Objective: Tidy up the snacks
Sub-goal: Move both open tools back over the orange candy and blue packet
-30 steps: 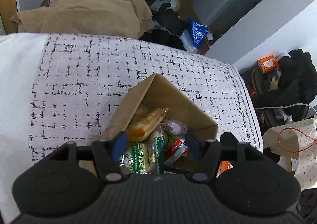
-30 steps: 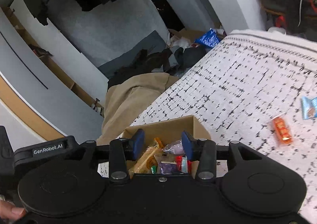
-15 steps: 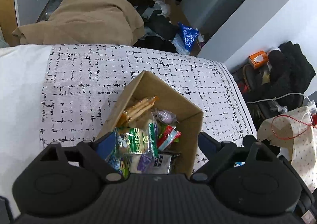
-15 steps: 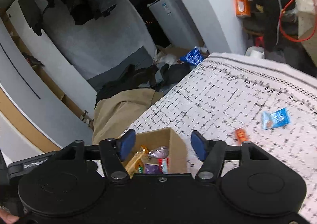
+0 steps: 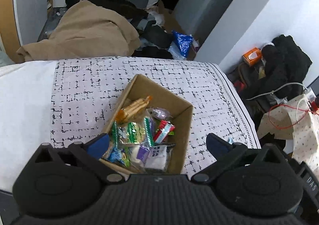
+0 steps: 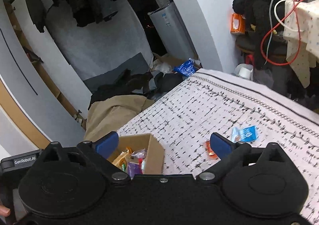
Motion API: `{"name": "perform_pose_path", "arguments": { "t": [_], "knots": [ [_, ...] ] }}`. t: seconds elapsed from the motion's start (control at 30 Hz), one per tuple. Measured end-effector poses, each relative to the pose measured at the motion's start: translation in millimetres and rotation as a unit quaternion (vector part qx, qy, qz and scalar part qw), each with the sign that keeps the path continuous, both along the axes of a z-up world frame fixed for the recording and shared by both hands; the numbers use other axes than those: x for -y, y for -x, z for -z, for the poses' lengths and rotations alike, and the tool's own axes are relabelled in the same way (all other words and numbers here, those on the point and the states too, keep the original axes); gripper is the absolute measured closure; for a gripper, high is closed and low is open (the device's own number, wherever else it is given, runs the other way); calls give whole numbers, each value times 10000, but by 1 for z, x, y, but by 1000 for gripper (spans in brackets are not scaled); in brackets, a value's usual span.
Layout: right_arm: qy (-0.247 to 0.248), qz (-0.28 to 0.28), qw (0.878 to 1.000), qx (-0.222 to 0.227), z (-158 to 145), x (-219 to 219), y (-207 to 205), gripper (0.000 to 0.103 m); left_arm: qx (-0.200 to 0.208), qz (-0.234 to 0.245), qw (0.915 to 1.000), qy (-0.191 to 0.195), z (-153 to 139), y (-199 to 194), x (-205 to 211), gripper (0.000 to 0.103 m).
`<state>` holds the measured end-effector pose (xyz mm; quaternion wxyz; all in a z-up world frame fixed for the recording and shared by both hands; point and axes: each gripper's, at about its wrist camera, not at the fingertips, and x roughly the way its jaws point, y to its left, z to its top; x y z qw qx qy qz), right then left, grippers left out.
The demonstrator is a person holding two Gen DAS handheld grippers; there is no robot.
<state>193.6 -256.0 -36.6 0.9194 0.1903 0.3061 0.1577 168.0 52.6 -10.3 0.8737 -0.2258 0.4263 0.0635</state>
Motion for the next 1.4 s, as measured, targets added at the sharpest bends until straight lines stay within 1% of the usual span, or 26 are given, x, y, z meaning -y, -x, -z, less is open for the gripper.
{"name": "perform_pose_path", "arguments": {
  "t": [0.23, 0.4, 0.53, 0.63, 0.77, 0.9, 1.07, 1.13, 1.23, 1.37, 1.4],
  "knots": [
    [108, 147, 9998, -11, -1, 27, 3, 0, 124, 156, 9998, -26, -6, 5, 21, 0],
    [1, 209, 9998, -3, 0, 44, 5, 0, 220, 217, 9995, -91, -7, 6, 37, 0],
    [3, 223, 9997, -42, 1, 55, 2, 0, 256, 369, 9989, -141, -5, 3, 53, 0],
    [-82, 168, 9997, -129, 4, 66, -2, 0, 178, 455, 9986, -190, -3, -1, 68, 0],
    [-84, 185, 9995, -233, 11, 79, -8, 0, 205, 414, 9985, -301, -3, -6, 82, 0],
    [-91, 252, 9983, -511, 23, 89, -16, 0, 145, 423, 9979, -470, 0, -12, 96, 0],
    [-235, 305, 9979, -518, 26, 103, -23, 1, 13, 503, 9970, -596, 9, -22, 115, 0],
    [-342, 426, 9973, -492, 29, 110, -25, 1, -62, 534, 9968, -597, 14, -28, 123, 0],
    [-481, 615, 9951, -608, 37, 120, -34, 2, -124, 501, 9967, -621, 23, -36, 133, 0],
    [-518, 557, 9946, -711, 49, 125, -45, 4, -183, 415, 9972, -595, 38, -48, 147, 0],
    [-515, 546, 9942, -771, 52, 125, -48, 6, -216, 405, 9973, -567, 41, -51, 151, 0]
  ]
}}
